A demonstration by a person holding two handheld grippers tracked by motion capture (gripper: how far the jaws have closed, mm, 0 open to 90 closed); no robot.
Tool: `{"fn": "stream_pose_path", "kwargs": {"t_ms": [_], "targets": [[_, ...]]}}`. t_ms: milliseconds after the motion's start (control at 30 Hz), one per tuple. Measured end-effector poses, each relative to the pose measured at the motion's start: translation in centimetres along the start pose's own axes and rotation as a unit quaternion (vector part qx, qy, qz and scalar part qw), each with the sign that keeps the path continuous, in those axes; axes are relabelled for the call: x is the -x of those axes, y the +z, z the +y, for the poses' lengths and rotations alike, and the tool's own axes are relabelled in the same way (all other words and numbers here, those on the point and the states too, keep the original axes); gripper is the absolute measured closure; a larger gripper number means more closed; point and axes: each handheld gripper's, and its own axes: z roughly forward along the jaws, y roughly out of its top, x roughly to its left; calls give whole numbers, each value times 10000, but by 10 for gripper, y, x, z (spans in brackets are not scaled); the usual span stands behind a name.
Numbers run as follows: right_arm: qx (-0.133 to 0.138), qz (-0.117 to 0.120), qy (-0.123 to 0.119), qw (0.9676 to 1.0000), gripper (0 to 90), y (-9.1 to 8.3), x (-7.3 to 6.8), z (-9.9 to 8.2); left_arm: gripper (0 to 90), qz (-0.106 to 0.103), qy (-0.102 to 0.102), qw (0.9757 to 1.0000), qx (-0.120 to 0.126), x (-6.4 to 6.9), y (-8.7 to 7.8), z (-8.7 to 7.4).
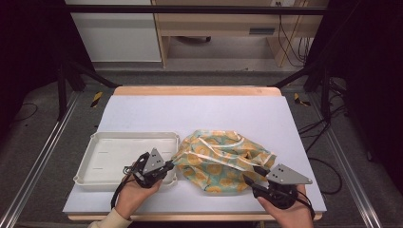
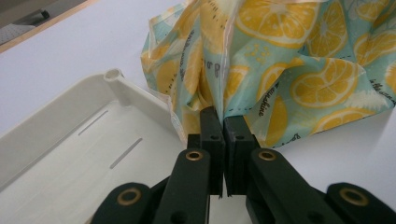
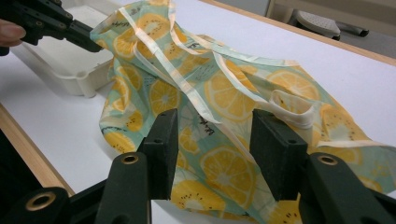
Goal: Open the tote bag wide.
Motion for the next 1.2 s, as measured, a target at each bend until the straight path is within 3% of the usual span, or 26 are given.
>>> {"fn": "stream_pose_path", "kwargs": {"t_ms": [300, 567, 700, 867, 1200], "targets": [[-219, 83, -134, 9996, 495, 6, -6, 0, 886, 11, -3, 10000, -4, -1, 0, 0], [-355, -54, -60, 9993, 494, -6, 0, -16, 888, 51, 7, 10000, -23, -1, 0, 0], [-221, -114, 9, 9997, 494, -15, 4, -20, 889, 46, -1, 10000, -41, -1, 1, -1], [65, -15, 182, 9998, 494, -22, 6, -18, 889, 38, 12, 10000, -56, 0, 2, -1], [149, 182, 20, 9997, 494, -16, -8, -3, 889, 60, -11, 10000, -28, -1, 1, -1]]}}
